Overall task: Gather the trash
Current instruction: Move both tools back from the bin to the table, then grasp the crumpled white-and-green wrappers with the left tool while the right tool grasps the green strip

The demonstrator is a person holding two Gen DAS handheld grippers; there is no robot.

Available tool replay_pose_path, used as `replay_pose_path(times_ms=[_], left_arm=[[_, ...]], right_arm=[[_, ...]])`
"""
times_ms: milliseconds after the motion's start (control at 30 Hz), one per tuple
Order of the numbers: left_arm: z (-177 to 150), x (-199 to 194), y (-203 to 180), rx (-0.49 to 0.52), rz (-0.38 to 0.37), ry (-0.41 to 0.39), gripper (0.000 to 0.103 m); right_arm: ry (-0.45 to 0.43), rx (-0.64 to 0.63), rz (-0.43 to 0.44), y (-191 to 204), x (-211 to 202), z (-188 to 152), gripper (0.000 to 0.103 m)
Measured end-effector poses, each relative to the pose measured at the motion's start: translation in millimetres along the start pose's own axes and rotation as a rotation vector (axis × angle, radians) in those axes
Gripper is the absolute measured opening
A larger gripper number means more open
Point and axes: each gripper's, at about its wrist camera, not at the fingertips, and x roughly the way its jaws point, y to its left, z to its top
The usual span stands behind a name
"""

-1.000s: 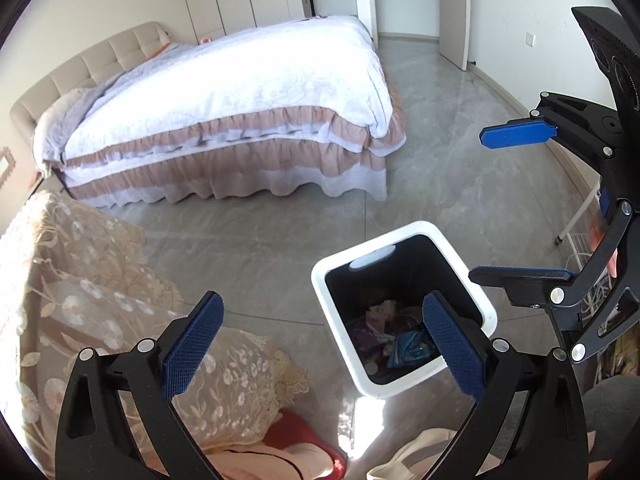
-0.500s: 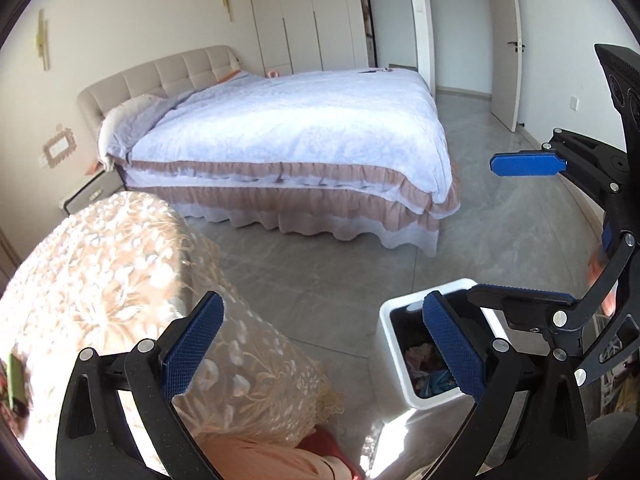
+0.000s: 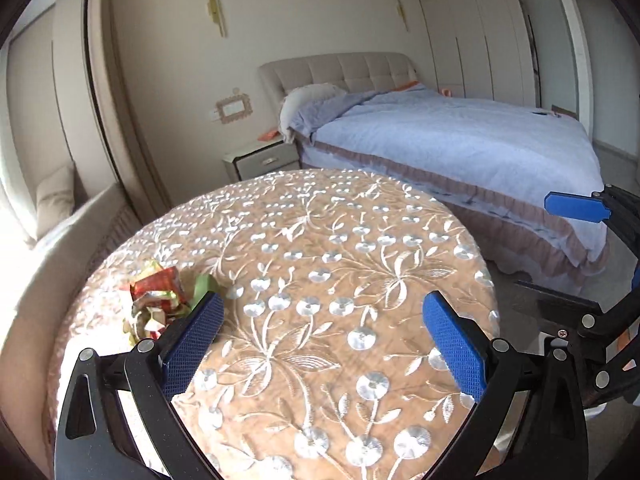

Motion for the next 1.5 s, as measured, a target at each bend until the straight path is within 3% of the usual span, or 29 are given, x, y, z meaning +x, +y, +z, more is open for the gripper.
replay_pose_path(times_ms=[267,400,500,700,833,933,1000,1100,1233,1367,1467,1500], left_arm=[[-17.7,15.5,112.7,-0.182,0.178,0.075,0.098],[-25.5,31.7,157.4,-0.251,0.213,0.12,0.098],[-29.3,44.7,180.3,-0.282,0.208,0.15,0.098],[-37.4,69.9,199.8,-0.284,0.222,0.216,0.096],[-39.6,72.7,217.0,-0.332,0.091,0.208,0.096],[-37.0,75.6,213.9,-0.31,0.073,0.2,0.096],[-34.9,79.3,208.3,-0.287,0.075,0.199,0.096],[-33.6,84.5,206.8,-0.288,0.064,0.201,0.096],[-34.7,94.3,206.1,-0.316,0.003,0.216,0.095],[-36.8,100.4,196.9,-0.299,-0.014,0.225,0.095],[-35.1,102.5,196.7,-0.329,-0.046,0.223,0.078],[-34.5,102.6,195.5,-0.338,-0.073,0.223,0.063]], right_arm=[[0.027,-0.06,0.095,74.0,63.1,50.9,0.099],[0.057,-0.095,0.105,105.4,92.8,67.0,0.099],[0.103,-0.109,0.077,128.5,119.1,73.8,0.099],[0.235,-0.037,0.117,143.2,181.7,93.3,0.099],[0.345,0.012,0.144,144.0,215.6,95.9,0.099],[0.38,0.023,0.189,152.8,229.8,89.8,0.099],[0.375,0.001,0.176,159.9,233.6,87.1,0.099],[0.381,0.013,0.174,161.0,235.8,83.3,0.09],[0.401,0.031,0.219,156.2,233.9,82.8,0.064],[0.388,-0.049,0.166,159.9,235.1,80.6,0.052],[0.393,-0.037,0.239,159.8,238.0,81.2,0.031],[0.392,-0.054,0.237,161.6,239.9,81.6,0.028]])
